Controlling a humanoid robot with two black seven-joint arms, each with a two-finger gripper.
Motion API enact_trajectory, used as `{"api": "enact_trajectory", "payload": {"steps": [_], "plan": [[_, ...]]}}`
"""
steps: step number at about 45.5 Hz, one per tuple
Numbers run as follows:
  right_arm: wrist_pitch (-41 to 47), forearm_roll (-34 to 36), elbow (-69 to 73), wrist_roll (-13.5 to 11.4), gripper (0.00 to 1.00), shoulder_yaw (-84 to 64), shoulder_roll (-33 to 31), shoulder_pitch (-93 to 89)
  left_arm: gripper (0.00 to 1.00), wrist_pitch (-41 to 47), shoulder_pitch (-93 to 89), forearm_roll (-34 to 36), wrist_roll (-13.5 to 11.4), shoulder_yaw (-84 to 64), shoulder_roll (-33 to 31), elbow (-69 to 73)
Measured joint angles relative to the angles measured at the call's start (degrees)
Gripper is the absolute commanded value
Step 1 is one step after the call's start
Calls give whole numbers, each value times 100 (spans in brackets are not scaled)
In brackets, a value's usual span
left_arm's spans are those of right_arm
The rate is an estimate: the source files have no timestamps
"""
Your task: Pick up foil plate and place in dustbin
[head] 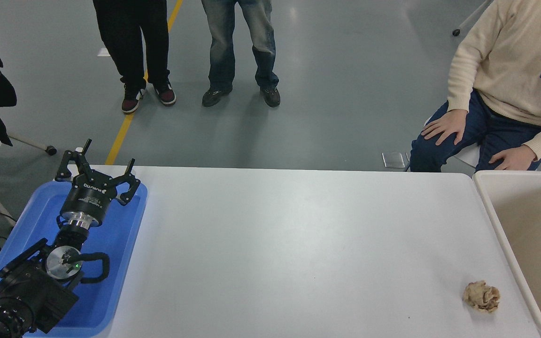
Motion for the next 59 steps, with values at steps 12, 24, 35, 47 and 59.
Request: {"api": "enact_trajectory", "payload": {"steps": [12, 24, 35, 47, 59], "plan": [[-540, 32, -171, -1, 0, 91, 300, -213, 100, 0, 0, 0, 0, 0, 0, 0], [-710, 49, -217, -2, 0, 119, 395, -286, 100, 0, 0, 1, 0, 0, 0, 0], [-910, 74, -226, 4, 68, 123, 411, -304, 100, 0, 0, 1, 0, 0, 0, 0], [-1403, 103, -207, 6, 79, 147, 419, -291, 100, 0, 0, 1, 0, 0, 0, 0], [-1563, 118, 119, 8, 88, 157, 342, -119, 100, 0, 0, 1, 0, 0, 0, 0]]}}
